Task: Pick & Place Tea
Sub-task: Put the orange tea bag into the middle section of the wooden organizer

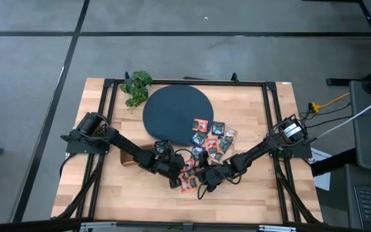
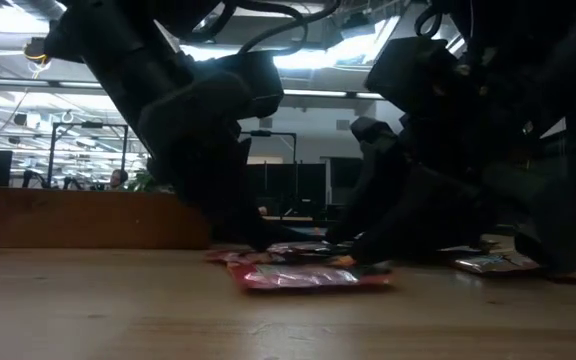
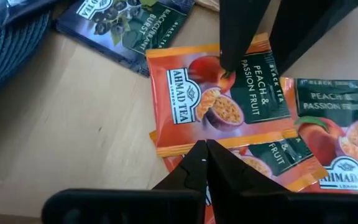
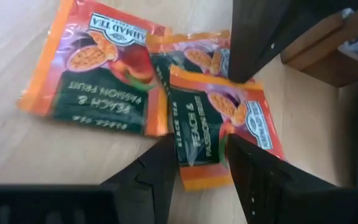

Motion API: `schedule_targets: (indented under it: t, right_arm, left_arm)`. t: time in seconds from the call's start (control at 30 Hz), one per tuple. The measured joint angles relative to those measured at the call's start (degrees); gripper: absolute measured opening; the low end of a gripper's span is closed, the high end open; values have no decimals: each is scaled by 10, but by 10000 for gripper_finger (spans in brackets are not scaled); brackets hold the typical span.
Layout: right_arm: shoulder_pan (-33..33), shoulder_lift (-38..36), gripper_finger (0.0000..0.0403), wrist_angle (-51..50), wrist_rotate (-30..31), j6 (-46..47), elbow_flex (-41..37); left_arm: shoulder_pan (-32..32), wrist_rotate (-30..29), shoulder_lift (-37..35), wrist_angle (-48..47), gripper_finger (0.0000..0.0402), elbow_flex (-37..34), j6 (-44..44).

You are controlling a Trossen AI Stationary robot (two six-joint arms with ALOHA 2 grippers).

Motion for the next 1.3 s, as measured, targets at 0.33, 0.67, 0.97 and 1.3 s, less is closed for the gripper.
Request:
schedule_targets:
  t: [0.33, 0.67, 0.97, 1.3]
  right_arm:
    - [1, 1, 145, 0, 22, -25, 0]
    - [3, 2, 37, -10, 23, -24, -1]
    - [12, -1, 13, -15, 26, 25, -1]
    - [13, -44, 5, -74, 7, 59, 36]
  left_arm:
    - [-1, 7, -7, -6, 2, -2, -7]
    - [-4, 12, -15, -18, 2, -3, -9]
    - [-10, 7, -17, -30, 6, -3, -5]
    - [-29, 3, -23, -32, 9, -3, 21]
